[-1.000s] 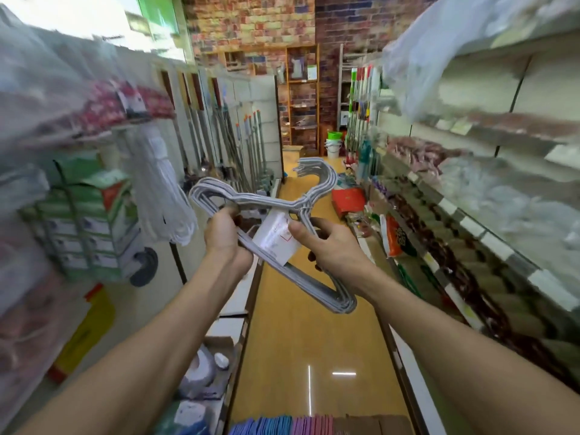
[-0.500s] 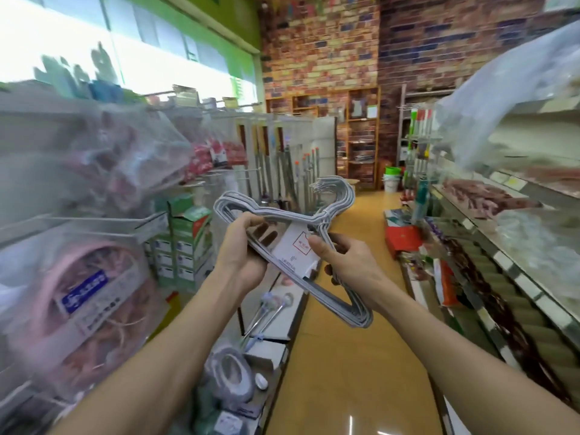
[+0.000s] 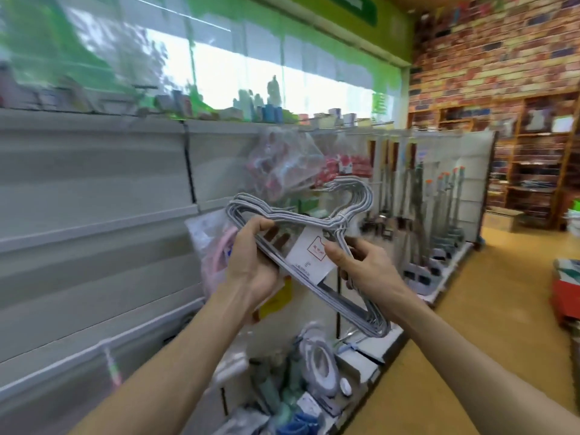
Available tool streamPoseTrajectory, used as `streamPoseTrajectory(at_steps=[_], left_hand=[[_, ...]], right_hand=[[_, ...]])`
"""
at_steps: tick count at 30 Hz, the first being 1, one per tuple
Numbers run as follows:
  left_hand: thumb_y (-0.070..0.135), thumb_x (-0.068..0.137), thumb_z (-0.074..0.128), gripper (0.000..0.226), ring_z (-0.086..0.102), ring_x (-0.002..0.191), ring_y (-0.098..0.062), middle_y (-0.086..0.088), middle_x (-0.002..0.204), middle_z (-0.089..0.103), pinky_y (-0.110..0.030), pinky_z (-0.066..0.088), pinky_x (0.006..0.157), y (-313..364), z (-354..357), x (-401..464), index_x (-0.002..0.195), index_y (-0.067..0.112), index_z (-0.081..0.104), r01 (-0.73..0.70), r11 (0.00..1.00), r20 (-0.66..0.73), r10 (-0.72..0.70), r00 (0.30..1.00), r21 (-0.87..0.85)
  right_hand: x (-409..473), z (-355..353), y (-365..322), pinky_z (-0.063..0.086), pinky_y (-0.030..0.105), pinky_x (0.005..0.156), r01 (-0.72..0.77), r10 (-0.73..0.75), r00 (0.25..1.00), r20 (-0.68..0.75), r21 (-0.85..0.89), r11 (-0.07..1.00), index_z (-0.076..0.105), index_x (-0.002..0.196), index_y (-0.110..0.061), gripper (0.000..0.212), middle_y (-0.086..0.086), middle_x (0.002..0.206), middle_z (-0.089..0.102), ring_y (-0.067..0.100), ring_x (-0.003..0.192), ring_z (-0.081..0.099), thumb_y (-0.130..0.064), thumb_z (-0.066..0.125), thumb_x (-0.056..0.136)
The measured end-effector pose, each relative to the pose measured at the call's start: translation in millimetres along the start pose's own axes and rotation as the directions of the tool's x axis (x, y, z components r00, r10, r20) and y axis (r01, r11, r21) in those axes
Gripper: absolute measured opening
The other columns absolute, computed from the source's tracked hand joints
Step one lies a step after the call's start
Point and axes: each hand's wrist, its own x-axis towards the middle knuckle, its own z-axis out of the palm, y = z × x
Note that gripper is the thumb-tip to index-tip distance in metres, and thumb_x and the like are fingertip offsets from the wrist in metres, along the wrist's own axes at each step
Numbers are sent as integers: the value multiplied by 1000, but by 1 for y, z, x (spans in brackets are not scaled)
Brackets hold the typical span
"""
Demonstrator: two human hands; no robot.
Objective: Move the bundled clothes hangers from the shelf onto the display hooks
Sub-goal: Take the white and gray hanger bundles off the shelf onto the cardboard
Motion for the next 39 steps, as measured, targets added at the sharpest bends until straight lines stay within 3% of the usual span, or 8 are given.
streamPoseTrajectory(at_steps=[9, 12, 15, 17, 24, 29, 31, 39], left_hand=[[16, 81, 57, 2, 54, 84, -19, -3, 86, 59, -36, 41, 90, 102, -61, -98, 81, 16, 58, -318, 937, -143, 338, 930, 145], [26, 86, 61, 9, 56, 84, -18, -1, 84, 60, -35, 43, 81, 136, -81, -132, 80, 20, 60, -381, 901, -251, 425, 870, 205], [45, 78, 71, 26, 58, 93, -22, -3, 85, 64, -39, 45, 93, 168, -95, -169, 82, 20, 63, -440, 860, -348, 507, 789, 257], [52, 75, 69, 34, 57, 95, -23, -3, 82, 65, -39, 44, 92, 191, -108, -196, 81, 19, 64, -457, 837, -385, 545, 745, 302], [54, 87, 62, 32, 58, 100, -24, -3, 91, 64, -43, 45, 101, 272, -157, -292, 92, 22, 60, -488, 770, -434, 636, 637, 412], [52, 85, 65, 36, 61, 103, -25, -5, 98, 65, -42, 46, 101, 331, -190, -360, 99, 20, 59, -517, 722, -425, 690, 586, 460], [52, 86, 64, 39, 62, 101, -25, -3, 93, 66, -41, 49, 92, 354, -202, -383, 106, 19, 58, -523, 701, -428, 712, 558, 485], [54, 70, 75, 77, 64, 100, -29, -8, 109, 67, -55, 49, 100, 423, -238, -447, 133, 18, 48, -483, 695, -453, 716, 531, 533]], right_hand=[[-8, 129, -23, 49, 17, 60, 89, -115, 959, 258, 111, 990, 69, 108, -27, 52, -14, 87, 75, 0, 72, 66, -58, 72, 68], [-13, 174, -34, 50, 22, 67, 111, -146, 935, 324, 125, 986, 65, 123, -22, 80, -15, 90, 69, 2, 75, 62, -73, 73, 62], [-23, 220, -46, 49, 34, 84, 146, -184, 901, 392, 127, 981, 59, 135, -22, 107, -6, 108, 66, 11, 93, 59, -88, 71, 51], [-35, 253, -57, 50, 36, 88, 158, -204, 882, 424, 141, 977, 59, 134, -24, 105, -2, 113, 69, 12, 97, 59, -88, 70, 51], [-85, 370, -102, 39, 22, 65, 143, -240, 839, 488, 229, 963, 69, 115, -33, 86, -19, 76, 61, 0, 71, 52, -87, 72, 48], [-119, 445, -144, 38, 15, 61, 128, -262, 792, 552, 269, 955, 66, 113, -32, 50, -15, 75, 61, -3, 62, 53, -57, 74, 70], [-130, 474, -160, 39, 16, 61, 144, -281, 779, 560, 278, 950, 64, 111, -35, 50, -14, 78, 63, -4, 61, 54, -59, 74, 67], [-153, 549, -201, 42, 11, 54, 183, -322, 740, 590, 284, 941, 62, 126, -19, 73, -3, 92, 70, -7, 57, 57, -58, 72, 66]])
